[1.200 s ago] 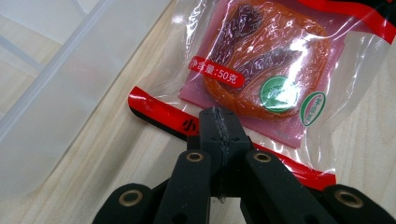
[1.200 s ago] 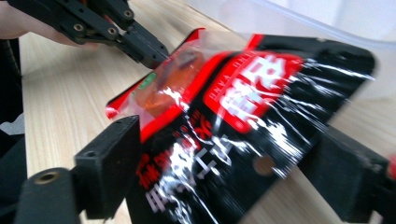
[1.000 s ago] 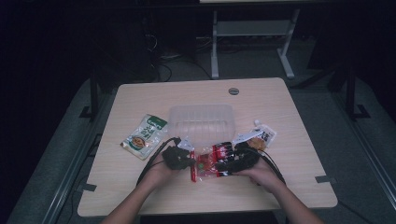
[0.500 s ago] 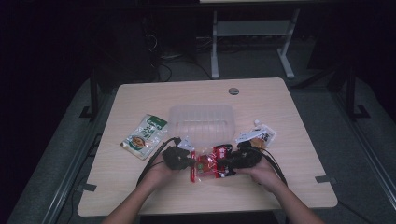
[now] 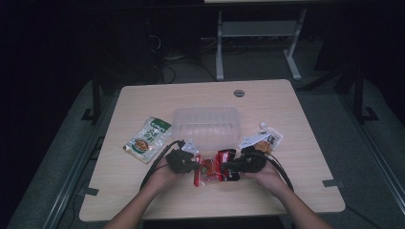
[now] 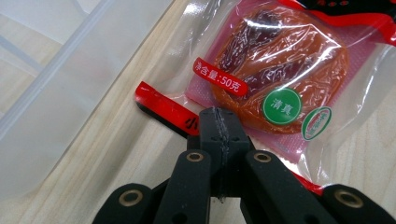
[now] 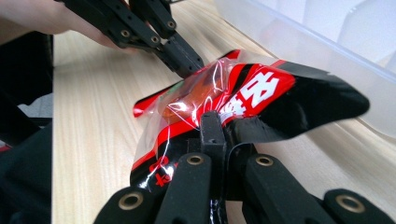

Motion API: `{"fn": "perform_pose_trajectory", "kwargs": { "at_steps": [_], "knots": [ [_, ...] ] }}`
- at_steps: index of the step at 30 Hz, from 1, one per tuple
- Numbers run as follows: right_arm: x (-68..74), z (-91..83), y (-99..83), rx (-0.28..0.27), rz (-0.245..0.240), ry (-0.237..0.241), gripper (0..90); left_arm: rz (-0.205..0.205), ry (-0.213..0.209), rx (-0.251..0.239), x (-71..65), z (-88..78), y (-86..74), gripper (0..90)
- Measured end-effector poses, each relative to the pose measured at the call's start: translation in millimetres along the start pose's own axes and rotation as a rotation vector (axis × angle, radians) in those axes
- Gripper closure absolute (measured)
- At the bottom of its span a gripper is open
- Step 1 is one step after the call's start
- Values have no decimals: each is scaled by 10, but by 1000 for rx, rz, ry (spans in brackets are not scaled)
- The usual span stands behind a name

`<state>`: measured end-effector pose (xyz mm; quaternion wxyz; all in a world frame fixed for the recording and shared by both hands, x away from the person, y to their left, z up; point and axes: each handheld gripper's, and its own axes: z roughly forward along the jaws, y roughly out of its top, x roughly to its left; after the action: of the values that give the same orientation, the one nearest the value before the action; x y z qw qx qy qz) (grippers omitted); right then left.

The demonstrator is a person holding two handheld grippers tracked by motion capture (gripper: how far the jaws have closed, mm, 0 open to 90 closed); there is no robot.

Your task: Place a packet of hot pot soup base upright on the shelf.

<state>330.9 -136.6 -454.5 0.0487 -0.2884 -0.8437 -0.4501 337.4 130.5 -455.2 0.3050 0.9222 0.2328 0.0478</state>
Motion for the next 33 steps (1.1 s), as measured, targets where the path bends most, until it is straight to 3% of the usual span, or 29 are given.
{"fn": "perform_pose_trajectory", "kwargs": {
  "at_steps": [15, 23, 33],
  "knots": [
    [64, -77, 34, -42, -67, 63, 900, -3, -27, -15, -18, 12, -4, 899],
    [157, -164, 102, -101, -102, 128, 900, 28, -38, -10, -64, 26, 23, 899],
    [208, -287, 153, -161, -113, 171, 900, 34, -63, -59, -135, -26, 62, 899]
  ]
}}
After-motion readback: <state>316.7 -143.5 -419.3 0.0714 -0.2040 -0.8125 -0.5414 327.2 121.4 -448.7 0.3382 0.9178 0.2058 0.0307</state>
